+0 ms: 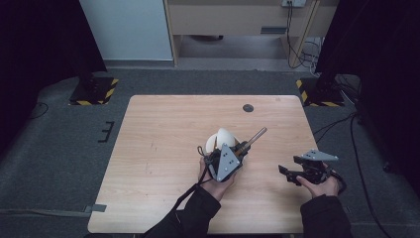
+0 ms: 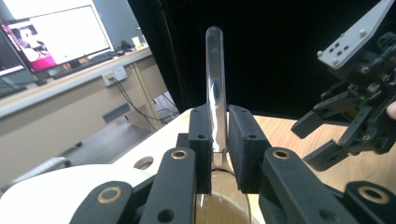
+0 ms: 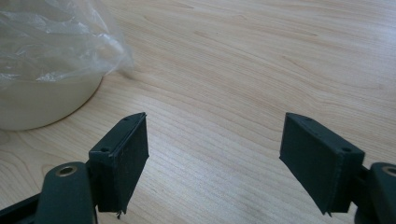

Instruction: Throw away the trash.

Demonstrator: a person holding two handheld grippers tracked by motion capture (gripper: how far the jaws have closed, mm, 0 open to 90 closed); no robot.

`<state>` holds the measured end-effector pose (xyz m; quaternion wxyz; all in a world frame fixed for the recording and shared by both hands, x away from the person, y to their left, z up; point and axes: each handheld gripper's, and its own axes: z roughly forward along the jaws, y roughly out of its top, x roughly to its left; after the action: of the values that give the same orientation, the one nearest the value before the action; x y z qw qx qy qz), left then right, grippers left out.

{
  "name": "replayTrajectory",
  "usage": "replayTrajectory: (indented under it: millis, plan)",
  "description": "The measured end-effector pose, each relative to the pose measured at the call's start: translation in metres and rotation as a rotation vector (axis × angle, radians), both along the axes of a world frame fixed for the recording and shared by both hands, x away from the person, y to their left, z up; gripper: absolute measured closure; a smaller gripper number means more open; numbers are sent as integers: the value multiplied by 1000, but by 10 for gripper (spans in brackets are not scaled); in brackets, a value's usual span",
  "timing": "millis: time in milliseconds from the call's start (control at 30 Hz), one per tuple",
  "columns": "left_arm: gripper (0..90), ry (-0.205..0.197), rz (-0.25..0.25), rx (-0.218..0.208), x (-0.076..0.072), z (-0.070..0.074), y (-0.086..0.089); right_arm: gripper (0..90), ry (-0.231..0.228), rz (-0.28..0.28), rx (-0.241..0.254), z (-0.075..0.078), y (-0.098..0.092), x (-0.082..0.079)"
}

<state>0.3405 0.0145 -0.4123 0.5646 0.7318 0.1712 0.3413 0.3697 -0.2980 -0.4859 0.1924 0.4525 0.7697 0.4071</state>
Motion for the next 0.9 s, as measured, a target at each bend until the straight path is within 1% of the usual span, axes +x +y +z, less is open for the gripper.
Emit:
replayTrajectory:
  millis: [100,200,367,567,700,900]
  plan:
    - [796,-14,3,7,-1,-1,0,238,-1,1,0,0,0,0]
    - [796,-11,1,8,0,-1,1,238,1,2,0,0,0,0]
    - [795,23,-2,-20,1,1,4,237,-1,2,0,0,0,0]
    - [793,44,-6,-37,2,1,6,238,4,2,1,0,1,0]
    - [784,52,1,-35,2,2,7,238,4,1,2,0,0,0]
    - [806,53,8,-34,3,2,9,237,5,2,2,0,1,0]
